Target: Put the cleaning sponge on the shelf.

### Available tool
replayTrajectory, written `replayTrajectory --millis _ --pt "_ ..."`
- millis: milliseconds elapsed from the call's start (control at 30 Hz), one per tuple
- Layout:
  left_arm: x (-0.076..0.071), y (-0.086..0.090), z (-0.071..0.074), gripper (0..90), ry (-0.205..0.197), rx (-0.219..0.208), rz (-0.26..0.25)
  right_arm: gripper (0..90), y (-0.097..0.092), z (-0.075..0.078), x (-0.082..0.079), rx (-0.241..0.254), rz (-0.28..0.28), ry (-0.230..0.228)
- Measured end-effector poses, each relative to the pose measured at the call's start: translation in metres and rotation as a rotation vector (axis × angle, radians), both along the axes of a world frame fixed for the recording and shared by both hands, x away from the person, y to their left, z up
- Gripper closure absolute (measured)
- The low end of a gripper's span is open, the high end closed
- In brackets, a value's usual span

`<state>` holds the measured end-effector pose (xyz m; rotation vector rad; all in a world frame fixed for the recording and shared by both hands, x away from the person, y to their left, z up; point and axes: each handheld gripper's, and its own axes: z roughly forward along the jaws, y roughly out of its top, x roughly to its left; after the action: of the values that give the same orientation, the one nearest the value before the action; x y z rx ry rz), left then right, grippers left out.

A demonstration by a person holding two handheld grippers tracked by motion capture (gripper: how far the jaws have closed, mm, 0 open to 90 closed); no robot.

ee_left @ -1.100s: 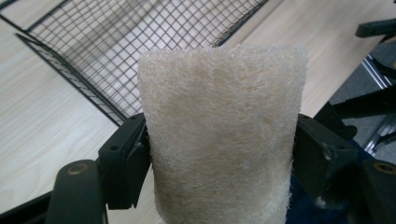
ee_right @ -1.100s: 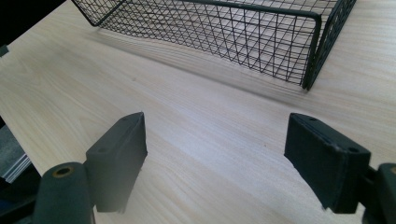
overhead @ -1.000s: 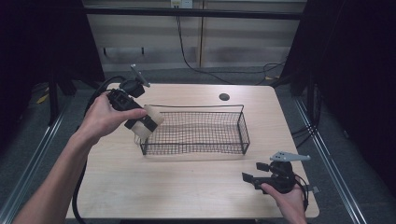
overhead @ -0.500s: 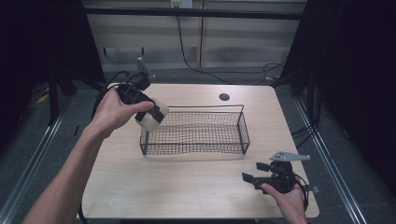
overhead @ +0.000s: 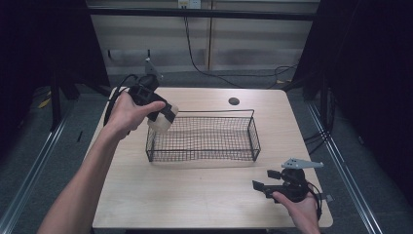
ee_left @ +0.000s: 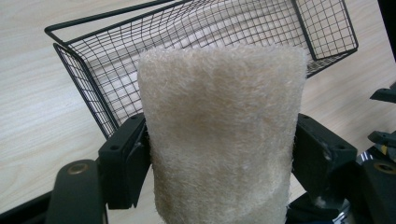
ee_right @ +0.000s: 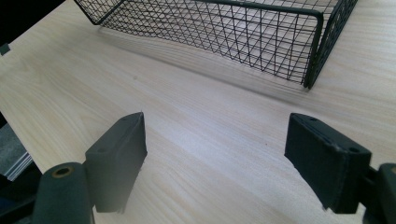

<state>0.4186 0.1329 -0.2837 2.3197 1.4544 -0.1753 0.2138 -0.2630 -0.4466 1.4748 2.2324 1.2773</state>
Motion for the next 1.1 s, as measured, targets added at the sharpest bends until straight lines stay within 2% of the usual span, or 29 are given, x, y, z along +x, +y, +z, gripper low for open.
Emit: replayTrajectory --millis 133,300,467,600,833,1100 --pt "0.008 0.006 -0.005 27.4 0.017 -0.017 0.032 20.1 0.000 0.000 0.000 0.001 0.001 0.002" --pt "0.011 0.008 -0.008 27.3 0.031 -0.032 0.042 19.9 0.000 -0.001 0.001 -0.003 0.001 0.001" --pt "0.014 0.006 -0.020 27.3 0.053 -0.032 0.060 19.6 0.000 -0.001 0.001 -0.001 0.004 0.004" --pt "0.018 0.006 -0.033 27.3 0.077 -0.020 0.089 19.4 0.001 -0.001 0.001 -0.001 0.003 0.011" --pt "0.019 -0.003 -0.047 27.3 0.090 0.016 0.103 19.4 0.001 -0.001 0.001 -0.001 0.005 0.013" --pt "0.019 -0.012 -0.064 27.3 0.112 0.019 0.119 19.4 0.001 -0.001 0.001 -0.003 0.010 0.013"
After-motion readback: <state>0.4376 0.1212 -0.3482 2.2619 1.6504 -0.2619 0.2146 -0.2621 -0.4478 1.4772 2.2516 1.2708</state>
